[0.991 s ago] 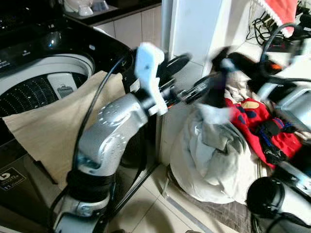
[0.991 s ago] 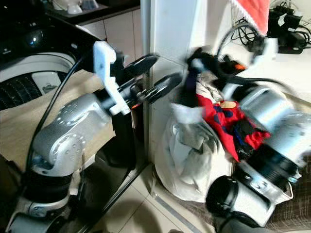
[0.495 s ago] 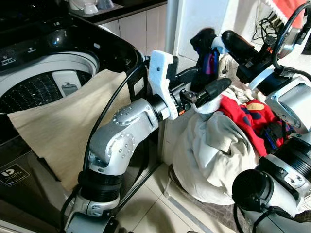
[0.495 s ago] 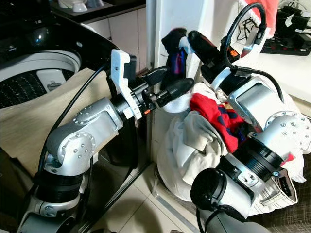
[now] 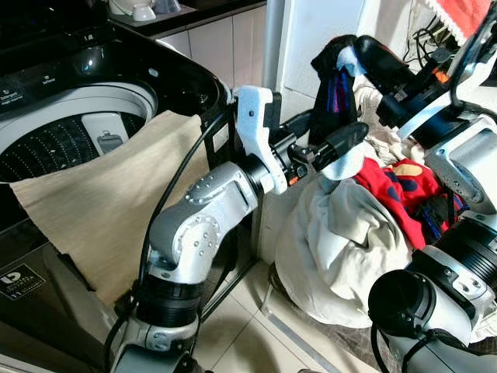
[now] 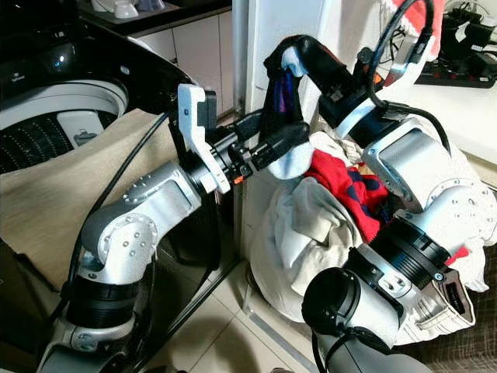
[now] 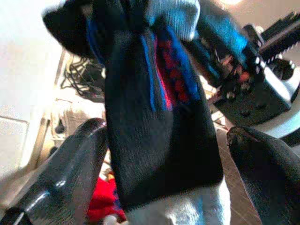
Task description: Clothes washing
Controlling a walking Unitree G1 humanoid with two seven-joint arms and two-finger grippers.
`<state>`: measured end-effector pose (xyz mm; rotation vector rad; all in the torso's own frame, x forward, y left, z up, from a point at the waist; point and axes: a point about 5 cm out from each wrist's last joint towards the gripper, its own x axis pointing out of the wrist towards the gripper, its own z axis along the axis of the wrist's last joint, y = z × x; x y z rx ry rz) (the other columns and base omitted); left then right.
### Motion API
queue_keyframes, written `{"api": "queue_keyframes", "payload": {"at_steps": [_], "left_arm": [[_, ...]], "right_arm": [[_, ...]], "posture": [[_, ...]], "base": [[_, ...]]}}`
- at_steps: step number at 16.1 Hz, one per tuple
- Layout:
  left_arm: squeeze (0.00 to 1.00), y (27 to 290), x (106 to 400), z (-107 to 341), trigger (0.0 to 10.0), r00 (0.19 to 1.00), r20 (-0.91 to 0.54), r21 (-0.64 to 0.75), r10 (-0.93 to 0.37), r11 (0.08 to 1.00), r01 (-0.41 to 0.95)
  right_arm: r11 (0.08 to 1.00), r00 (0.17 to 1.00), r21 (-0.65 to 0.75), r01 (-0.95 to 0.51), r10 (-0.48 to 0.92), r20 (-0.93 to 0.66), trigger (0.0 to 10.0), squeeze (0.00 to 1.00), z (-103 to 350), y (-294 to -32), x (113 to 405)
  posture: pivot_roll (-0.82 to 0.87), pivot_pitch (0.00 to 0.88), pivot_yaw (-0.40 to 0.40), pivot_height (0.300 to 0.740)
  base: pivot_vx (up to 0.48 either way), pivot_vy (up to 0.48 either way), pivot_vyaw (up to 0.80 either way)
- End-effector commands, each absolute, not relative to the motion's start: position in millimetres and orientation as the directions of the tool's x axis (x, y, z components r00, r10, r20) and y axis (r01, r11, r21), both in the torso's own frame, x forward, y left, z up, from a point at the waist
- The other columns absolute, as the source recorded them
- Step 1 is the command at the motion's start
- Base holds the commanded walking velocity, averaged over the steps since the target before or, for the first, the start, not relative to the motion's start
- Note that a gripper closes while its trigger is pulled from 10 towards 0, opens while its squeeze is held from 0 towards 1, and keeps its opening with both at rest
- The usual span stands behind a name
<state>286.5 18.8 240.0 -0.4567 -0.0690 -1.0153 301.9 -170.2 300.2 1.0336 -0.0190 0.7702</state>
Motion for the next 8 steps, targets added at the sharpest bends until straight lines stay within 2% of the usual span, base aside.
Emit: {"api": "queue_keyframes", "payload": {"at_steps": [1,2,3,8], "left_arm": [[0.0,15.7,286.2,237.7,10.0,0.532,0.261,-0.352,-0.806,0.434,0.829],[0.0,15.5,286.2,237.8,10.0,0.532,0.265,-0.357,-0.805,0.43,0.829],[0.0,15.3,285.9,239.1,0.0,0.526,0.291,-0.388,-0.799,0.405,0.828],[0.0,19.9,287.6,239.6,0.0,0.531,0.313,-0.399,-0.788,0.398,0.826]], "right_arm": [[0.272,0.728,0.757,-0.594,0.581,0.363,0.0,0.0,302.3,-166.6,300.2],[0.272,0.728,0.757,-0.594,0.582,0.362,0.0,0.0,302.3,-166.4,300.0],[0.272,0.726,0.757,-0.594,0.586,0.36,0.0,0.0,301.9,-165.1,299.1],[0.286,0.731,0.76,-0.583,0.593,0.338,0.0,0.0,299.1,-161.9,296.0]], "posture": [[-0.2,0.0,-0.002,0.74],[-0.2,0.0,-0.002,0.74],[-0.2,0.0,0.006,0.74],[-0.2,0.0,0.011,0.74]], "base": [[0.0,0.0,0.0],[0.0,0.0,0.0],[0.0,0.0,0.0],[0.0,0.0,0.0]]}}
